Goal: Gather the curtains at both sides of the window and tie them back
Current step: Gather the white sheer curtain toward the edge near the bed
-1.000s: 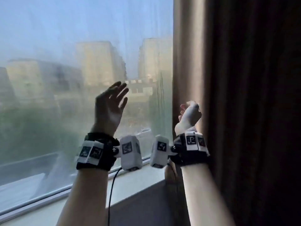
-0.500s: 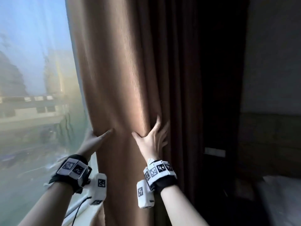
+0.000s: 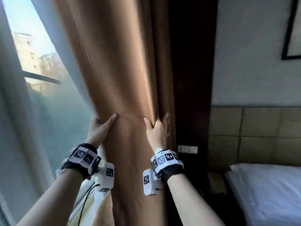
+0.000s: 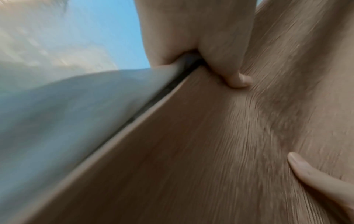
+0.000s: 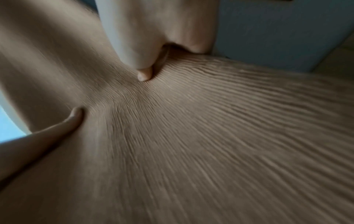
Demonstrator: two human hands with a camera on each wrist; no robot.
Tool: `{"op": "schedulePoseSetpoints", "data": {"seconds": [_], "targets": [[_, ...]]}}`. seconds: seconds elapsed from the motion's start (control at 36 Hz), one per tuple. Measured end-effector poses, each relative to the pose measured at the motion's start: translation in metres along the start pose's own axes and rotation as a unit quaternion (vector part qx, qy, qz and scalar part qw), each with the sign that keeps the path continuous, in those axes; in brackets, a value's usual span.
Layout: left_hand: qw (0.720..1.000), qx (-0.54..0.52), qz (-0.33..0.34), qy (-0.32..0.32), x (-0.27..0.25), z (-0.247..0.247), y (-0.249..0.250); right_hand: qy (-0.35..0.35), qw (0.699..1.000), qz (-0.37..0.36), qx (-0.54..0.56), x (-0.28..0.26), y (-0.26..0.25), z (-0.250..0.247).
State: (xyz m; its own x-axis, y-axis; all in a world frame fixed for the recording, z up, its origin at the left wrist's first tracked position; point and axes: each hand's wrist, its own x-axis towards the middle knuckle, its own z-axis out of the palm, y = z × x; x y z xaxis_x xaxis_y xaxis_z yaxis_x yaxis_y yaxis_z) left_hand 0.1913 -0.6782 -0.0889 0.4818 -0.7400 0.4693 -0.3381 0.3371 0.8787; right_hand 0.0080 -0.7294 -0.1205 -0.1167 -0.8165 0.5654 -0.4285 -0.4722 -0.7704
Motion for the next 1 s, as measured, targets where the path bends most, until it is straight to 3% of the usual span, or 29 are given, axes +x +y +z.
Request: {"op": "schedulePoseSetpoints", "data": {"seconds": [0.39,0.61,1.0], "targets": [[0.995,-0.017,0.090,-0.039,0.192,0.184,-0.071,0.024,1.000,-0.001,0.001,0.219,0.121,0.046],[0.987,-0.074,0.110,-0.088,0.286,0.275,-0.113,0.061,0.998,0.027,-0.017,0.313,0.178,0.076],[0.989,-0.100,0.048,-0.099,0.418,0.400,-0.166,0.065,0.997,0.027,-0.014,0.464,0.274,0.129]]}}
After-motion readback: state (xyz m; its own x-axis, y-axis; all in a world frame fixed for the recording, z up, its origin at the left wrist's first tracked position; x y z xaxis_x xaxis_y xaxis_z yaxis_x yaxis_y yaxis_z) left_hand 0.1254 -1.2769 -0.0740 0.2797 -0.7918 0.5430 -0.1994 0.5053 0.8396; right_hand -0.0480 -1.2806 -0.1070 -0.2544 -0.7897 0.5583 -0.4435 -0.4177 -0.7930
